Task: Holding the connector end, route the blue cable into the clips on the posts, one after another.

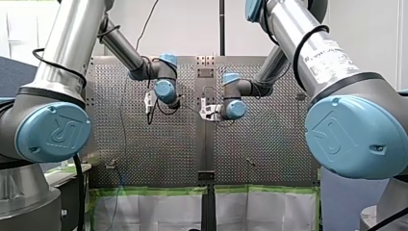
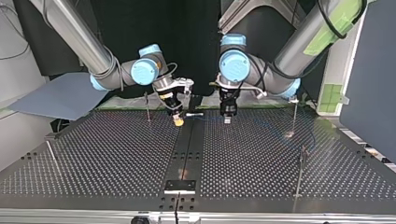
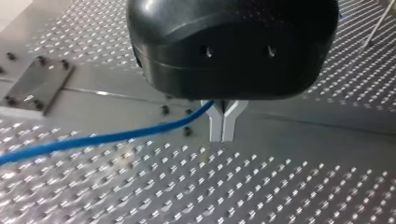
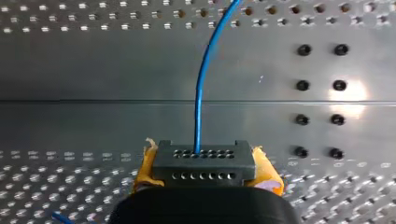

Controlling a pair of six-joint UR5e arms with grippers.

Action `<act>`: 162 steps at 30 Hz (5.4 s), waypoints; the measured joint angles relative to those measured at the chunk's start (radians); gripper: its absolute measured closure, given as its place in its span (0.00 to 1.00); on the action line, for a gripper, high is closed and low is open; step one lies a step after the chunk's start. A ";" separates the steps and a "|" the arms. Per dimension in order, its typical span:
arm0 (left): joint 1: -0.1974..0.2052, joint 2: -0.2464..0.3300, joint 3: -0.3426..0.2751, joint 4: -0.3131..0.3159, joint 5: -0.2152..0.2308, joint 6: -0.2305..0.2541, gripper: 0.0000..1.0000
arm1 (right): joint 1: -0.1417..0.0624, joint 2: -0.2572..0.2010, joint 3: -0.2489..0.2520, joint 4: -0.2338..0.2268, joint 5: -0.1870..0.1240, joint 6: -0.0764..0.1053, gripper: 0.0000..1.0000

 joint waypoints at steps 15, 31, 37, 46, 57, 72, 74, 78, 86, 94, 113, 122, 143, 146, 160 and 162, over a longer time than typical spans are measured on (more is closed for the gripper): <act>-0.115 -0.150 -0.007 0.132 -0.069 -0.017 1.00 | -0.021 0.005 0.126 -0.069 0.000 -0.020 1.00; -0.157 -0.200 -0.025 0.187 -0.079 -0.028 1.00 | -0.062 0.008 0.300 -0.242 0.002 0.024 1.00; -0.173 -0.232 -0.032 0.214 -0.073 -0.037 1.00 | -0.074 0.030 0.367 -0.311 0.004 0.024 1.00; -0.198 -0.325 -0.032 0.295 -0.074 -0.053 1.00 | -0.104 0.091 0.394 -0.402 0.017 0.021 1.00; -0.213 -0.441 -0.032 0.392 -0.045 -0.053 1.00 | -0.144 0.098 0.404 -0.440 0.018 -0.008 1.00; -0.241 -0.537 -0.032 0.511 -0.046 -0.080 1.00 | -0.265 0.108 0.522 -0.579 -0.025 0.015 1.00; -0.244 -0.546 -0.030 0.521 -0.045 -0.088 1.00 | -0.275 0.115 0.526 -0.591 -0.025 0.014 1.00; -0.256 -0.574 -0.008 0.518 -0.043 -0.095 1.00 | -0.285 0.144 0.529 -0.605 -0.023 0.009 1.00; -0.307 -0.650 0.069 0.454 -0.054 -0.113 1.00 | -0.306 0.209 0.529 -0.630 -0.024 -0.009 1.00; -0.373 -0.668 0.159 0.428 -0.113 -0.129 1.00 | -0.329 0.214 0.529 -0.646 -0.030 -0.014 1.00; -0.413 -0.744 0.326 0.370 -0.138 -0.135 1.00 | -0.352 0.214 0.519 -0.666 -0.084 -0.006 1.00; -0.449 -0.809 0.410 0.343 -0.157 -0.140 1.00 | -0.386 0.215 0.519 -0.611 -0.089 -0.075 1.00; -0.452 -0.839 0.538 0.302 -0.226 -0.130 1.00 | -0.463 0.217 0.514 -0.599 -0.264 -0.096 1.00; -0.461 -0.866 0.563 0.280 -0.217 -0.136 1.00 | -0.492 0.217 0.514 -0.594 -0.294 -0.097 1.00; -0.471 -0.941 0.672 0.286 -0.230 -0.163 1.00 | -0.552 0.260 0.477 -0.595 -0.360 -0.089 1.00; -0.468 -0.941 0.674 0.287 -0.231 -0.162 1.00 | -0.556 0.281 0.465 -0.593 -0.360 -0.099 1.00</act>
